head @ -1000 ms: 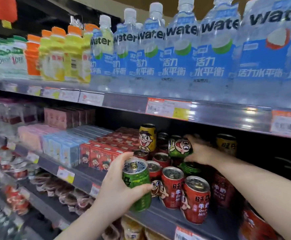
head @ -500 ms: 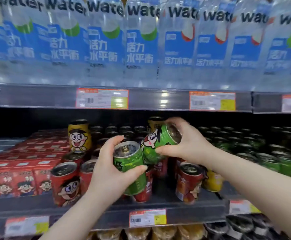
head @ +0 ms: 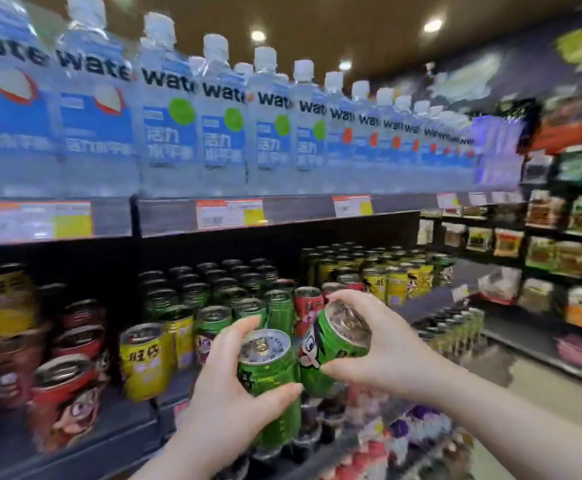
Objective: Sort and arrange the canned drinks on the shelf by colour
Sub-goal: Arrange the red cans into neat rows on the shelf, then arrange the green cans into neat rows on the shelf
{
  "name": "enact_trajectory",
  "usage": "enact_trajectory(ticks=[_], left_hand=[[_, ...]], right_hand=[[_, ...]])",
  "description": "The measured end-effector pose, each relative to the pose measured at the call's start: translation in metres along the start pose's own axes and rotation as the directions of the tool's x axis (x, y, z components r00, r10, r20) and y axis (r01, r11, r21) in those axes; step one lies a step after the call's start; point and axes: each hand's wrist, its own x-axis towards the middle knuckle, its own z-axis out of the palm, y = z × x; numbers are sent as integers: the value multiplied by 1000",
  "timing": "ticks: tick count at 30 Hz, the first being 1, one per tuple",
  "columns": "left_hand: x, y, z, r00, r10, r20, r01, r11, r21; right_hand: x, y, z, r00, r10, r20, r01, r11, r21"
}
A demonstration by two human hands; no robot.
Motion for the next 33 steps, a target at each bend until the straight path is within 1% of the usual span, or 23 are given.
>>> enact_trajectory(ticks=[2,5,8,10,16,20,23,27,30,33], left_hand=[[2,13,47,997,-14,70,17,999,-45],[3,29,102,990,-21,142,33,996,-82],[9,38,138,983,-29,181,42,997,-69],[17,39,149,983,-32,180,41,998,-48],[57,21,145,999,5,53,-7,999,33],[96,3,124,995,35,-94,-27,996,86],[129,-10,108,973,24,-229,-2,995,98],[162,-28,89,934,19,-357,24,993,115],[177,-41,78,906,27,-423,27,992,121],[182,-51,70,899,5,-438,60,989,134]], right_hand=[[-18,33,-28,998,62,12,-62,998,-32],[-34,73,-58,993,122,-9,-122,992,-44],[-36,99,-78,991,136,-10,-136,989,-56],[-30,109,-85,992,120,-24,-121,991,-53],[19,130,-78,992,71,-100,-68,997,42],[66,137,-67,994,28,-110,-22,998,58],[105,142,-62,994,0,-108,6,998,55],[163,151,-47,989,-41,-141,52,996,79],[203,159,-29,986,-61,-155,74,994,81],[238,168,-6,993,-47,-113,59,993,101]])
